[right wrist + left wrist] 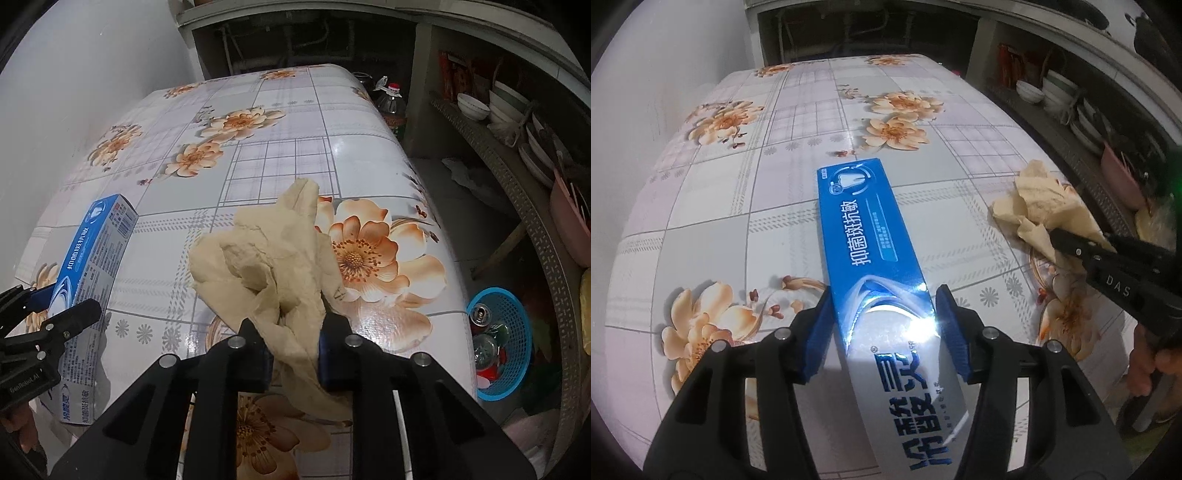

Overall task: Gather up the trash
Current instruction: 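Lift the toothpaste box with the left tool while the right tool lifts the paper towel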

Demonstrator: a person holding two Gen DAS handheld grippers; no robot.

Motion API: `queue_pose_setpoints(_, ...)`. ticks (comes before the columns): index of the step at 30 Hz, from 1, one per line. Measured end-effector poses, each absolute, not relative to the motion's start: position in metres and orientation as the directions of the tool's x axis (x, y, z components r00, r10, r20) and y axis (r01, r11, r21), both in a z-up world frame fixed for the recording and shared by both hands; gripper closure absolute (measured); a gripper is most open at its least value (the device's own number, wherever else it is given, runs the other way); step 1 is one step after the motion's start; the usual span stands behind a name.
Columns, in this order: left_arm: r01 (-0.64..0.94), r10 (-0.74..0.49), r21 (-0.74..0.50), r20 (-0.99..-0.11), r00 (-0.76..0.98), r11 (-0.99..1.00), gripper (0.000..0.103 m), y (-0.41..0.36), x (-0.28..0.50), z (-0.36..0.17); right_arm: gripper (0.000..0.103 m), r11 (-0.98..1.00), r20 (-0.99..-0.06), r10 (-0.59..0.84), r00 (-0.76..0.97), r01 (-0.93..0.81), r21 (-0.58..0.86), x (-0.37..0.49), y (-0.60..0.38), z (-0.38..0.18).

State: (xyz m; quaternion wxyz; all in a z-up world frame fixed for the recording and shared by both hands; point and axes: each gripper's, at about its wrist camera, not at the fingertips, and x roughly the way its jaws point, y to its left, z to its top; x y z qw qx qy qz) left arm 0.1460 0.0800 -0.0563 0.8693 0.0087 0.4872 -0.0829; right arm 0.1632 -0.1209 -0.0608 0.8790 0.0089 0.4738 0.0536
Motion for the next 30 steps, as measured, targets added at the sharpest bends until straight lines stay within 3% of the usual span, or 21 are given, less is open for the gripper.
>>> queue_pose_setpoints(5,0.163,-0.113,-0.03,-0.843,0.526,0.986,0.055,0.074,0.143,-0.056,0.085,0.994,-0.827,0.093,0.554,-0.093,0.05,0.161,-0.119,-0.061)
queue_pose_setpoints(12,0.17,-0.105,-0.015,-0.838,0.535,0.985,0.056,0.071,0.142,-0.055,0.094,0.994,-0.824,0.083,0.561,-0.101,0.031,0.159,-0.113,-0.06)
queue_pose_setpoints(30,0.152,-0.101,-0.015,-0.807,0.582,0.988,0.058,0.073,0.138,-0.043,0.096,0.991,-0.824,0.132,0.551,-0.09,0.099,0.151,-0.123,-0.056)
